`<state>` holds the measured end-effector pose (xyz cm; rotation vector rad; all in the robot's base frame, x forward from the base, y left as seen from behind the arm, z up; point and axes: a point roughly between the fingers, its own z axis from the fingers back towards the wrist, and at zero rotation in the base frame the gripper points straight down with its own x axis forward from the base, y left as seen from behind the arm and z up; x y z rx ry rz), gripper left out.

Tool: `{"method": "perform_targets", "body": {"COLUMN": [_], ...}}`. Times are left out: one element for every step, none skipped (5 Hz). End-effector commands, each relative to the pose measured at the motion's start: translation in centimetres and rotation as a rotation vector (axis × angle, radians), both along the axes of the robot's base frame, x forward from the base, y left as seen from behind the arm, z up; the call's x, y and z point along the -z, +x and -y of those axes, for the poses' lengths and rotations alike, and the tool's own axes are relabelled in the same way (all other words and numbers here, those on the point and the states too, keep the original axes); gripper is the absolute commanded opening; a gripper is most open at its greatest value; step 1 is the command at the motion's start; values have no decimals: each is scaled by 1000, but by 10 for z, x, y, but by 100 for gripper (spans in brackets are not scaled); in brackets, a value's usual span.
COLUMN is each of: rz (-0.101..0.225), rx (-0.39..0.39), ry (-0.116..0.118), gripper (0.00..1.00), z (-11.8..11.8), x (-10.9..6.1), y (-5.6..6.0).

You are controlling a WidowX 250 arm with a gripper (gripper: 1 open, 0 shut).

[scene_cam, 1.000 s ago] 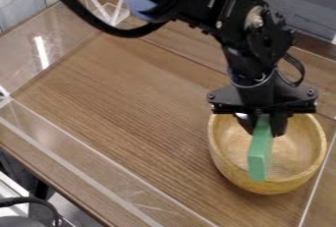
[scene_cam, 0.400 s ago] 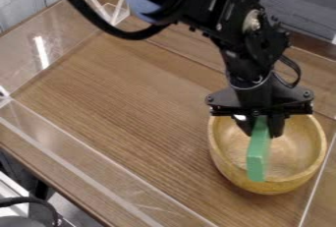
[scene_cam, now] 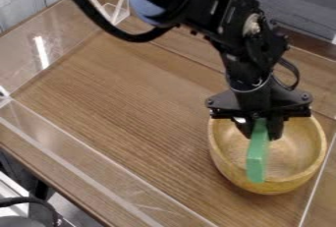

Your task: Put the green block in the brown bowl

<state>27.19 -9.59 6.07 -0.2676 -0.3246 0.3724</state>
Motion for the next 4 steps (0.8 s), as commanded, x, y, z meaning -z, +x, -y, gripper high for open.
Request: {"method": "perform_targets", "body": {"rz": [36, 31, 25, 20], "rx": [-13, -15, -17, -20], "ry": [-15, -17, -18, -19], "gripper": [0, 0, 0, 0], "z": [0, -1, -1, -1], "x": [-9, -8, -6, -5], "y": [8, 9, 9, 10]}}
